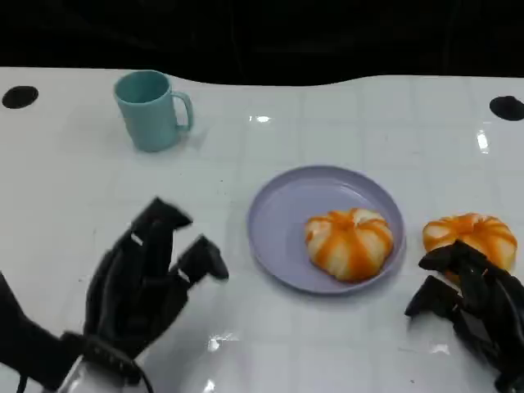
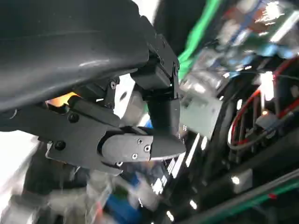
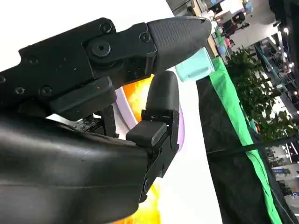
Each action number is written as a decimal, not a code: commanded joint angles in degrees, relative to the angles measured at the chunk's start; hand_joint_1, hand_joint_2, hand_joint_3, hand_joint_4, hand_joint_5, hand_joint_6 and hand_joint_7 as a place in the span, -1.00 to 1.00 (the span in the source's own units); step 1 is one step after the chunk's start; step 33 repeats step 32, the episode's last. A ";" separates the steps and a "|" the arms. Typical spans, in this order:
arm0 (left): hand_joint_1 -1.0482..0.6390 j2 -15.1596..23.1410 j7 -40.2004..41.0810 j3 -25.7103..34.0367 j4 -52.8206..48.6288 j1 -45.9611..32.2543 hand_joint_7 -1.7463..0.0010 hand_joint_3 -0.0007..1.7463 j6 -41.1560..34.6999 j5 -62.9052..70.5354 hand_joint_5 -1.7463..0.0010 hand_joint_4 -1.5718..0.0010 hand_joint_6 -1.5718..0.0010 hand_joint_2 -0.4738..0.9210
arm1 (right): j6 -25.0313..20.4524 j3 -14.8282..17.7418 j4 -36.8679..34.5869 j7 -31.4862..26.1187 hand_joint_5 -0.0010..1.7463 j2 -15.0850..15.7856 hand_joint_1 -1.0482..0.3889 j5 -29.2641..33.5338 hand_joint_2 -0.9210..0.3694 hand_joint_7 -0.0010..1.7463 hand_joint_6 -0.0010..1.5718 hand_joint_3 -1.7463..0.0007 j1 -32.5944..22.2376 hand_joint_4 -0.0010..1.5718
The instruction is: Grasp the bread from the table and place it into the plate.
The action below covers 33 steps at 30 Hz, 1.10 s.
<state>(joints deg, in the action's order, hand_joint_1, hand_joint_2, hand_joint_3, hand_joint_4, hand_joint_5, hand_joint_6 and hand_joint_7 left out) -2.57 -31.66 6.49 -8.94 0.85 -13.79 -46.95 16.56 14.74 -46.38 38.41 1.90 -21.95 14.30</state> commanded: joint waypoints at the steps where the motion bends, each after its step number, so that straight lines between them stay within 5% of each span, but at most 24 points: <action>1: -0.42 1.24 -5.12 -0.03 -1.77 -2.55 -1.00 -0.63 0.34 2.53 -1.00 -0.15 0.14 1.00 | -1.86 0.10 2.37 -0.88 0.75 0.31 -0.29 -0.27 -1.00 0.33 -0.19 0.76 -1.85 -0.15; 33: -0.44 0.31 -5.34 1.42 -2.68 -2.15 -1.00 -0.70 0.03 8.22 -1.00 -0.15 0.14 1.00 | -3.06 0.29 2.61 -0.61 0.75 0.18 -0.29 -0.62 -1.00 0.31 -0.18 0.76 -2.06 -0.13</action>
